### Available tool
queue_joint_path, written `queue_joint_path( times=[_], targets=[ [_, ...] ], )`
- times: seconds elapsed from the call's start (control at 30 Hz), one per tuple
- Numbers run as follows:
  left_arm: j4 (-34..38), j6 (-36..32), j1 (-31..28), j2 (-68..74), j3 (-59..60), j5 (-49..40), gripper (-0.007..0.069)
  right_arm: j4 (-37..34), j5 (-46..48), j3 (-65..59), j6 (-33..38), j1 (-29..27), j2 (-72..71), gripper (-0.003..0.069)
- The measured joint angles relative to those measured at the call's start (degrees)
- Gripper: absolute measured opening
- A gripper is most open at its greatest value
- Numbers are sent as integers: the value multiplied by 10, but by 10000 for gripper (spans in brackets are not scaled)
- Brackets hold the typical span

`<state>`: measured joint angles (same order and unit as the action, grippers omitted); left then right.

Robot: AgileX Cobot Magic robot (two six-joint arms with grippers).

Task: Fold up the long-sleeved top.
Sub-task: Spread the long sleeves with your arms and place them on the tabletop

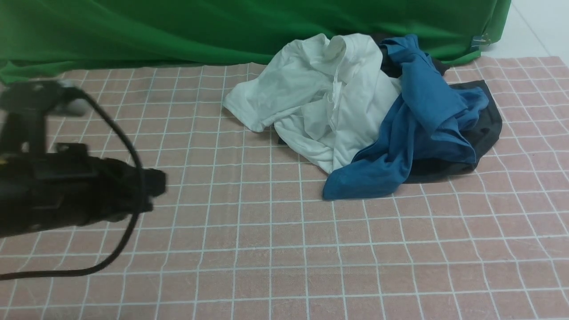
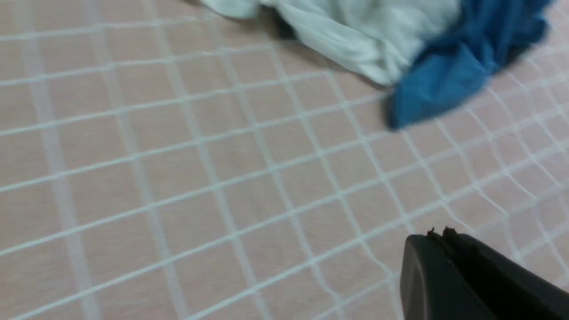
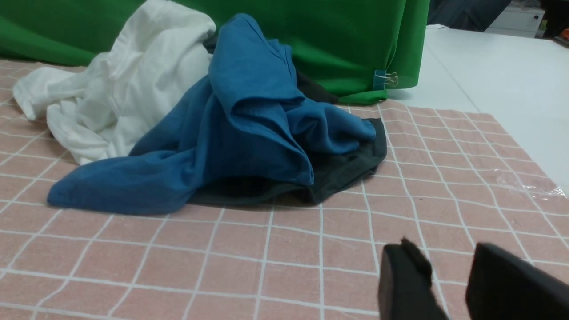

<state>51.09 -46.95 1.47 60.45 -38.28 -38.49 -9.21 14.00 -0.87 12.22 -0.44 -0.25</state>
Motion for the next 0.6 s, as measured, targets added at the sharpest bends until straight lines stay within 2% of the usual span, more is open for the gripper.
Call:
queue_joint_path(
  times=[0.17,0.27,0.3,0.33,0.37,0.4,0.43,0.5,0.53,0.6],
  targets=[
    [29,-41,48,18,-2,-9,18,0,0,0,0,0,0,242],
    [29,-44,140,20,-11,-10,18,-7,-23,0,-17,0,0,242],
    [29,-44,145,21,-12,-10,18,-9,-30,0,-26,0,0,242],
    [28,-42,166,21,-17,-11,18,-18,-45,0,-48,0,0,242],
    [21,-35,208,21,-29,-13,18,-43,-82,0,-109,0,0,242],
    [12,-29,229,21,-36,-13,18,-50,-95,0,-136,0,0,242],
    [-3,-18,252,21,-45,-14,18,-63,-119,0,-196,0,0,242],
    [-23,-5,277,21,-55,-14,18,-69,-140,0,-251,0,0,242],
    [-47,8,301,21,-64,-14,18,-76,-159,0,-301,0,0,242],
    [-77,23,327,21,-76,-13,18,-83,-169,0,-346,0,0,238]
  ],
)
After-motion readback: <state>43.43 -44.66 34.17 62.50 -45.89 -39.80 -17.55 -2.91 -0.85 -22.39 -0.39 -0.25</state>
